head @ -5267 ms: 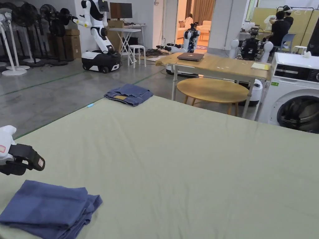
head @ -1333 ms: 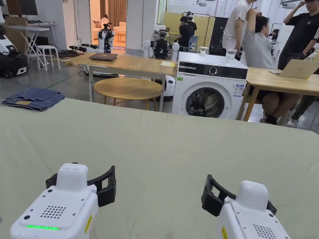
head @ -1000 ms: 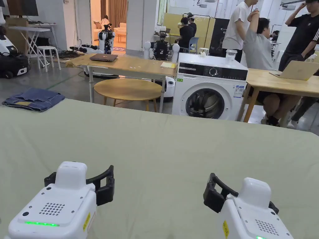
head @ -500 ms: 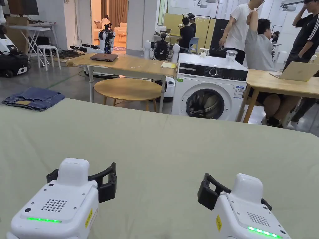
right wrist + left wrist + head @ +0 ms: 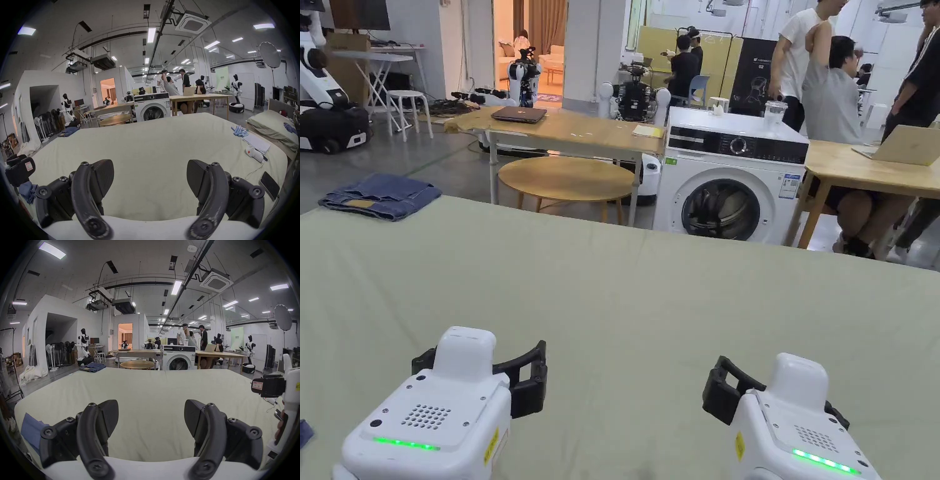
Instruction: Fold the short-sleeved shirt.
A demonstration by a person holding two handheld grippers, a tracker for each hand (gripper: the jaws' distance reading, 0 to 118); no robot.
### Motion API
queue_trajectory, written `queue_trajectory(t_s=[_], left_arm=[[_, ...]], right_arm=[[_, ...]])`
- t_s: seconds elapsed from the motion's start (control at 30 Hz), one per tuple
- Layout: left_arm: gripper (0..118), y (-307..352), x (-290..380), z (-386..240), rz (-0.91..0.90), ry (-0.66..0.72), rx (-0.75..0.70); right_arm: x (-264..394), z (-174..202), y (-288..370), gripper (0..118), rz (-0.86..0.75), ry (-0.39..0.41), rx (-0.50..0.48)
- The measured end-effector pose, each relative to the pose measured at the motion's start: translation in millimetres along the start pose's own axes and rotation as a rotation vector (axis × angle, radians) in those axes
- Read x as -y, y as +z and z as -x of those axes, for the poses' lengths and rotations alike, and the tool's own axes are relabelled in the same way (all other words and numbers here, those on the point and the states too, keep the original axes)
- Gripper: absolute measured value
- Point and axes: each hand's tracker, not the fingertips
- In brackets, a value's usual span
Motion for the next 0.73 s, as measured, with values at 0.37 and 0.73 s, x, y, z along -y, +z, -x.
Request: queue_trajectory(t_s=[0.37,0.73], left_arm=[[84,-7.0,2.8,4.0,0.028,-0.003,-0.015],[84,-9.2,4.5,5.0,0.031,-0.021,-0.041]], right_arm=[[3.1,-7.7,-13.8,94,0.089,0.014,-0.02],[13.0,-14.3,-15.6,94,0.0,0.076,-0.028]])
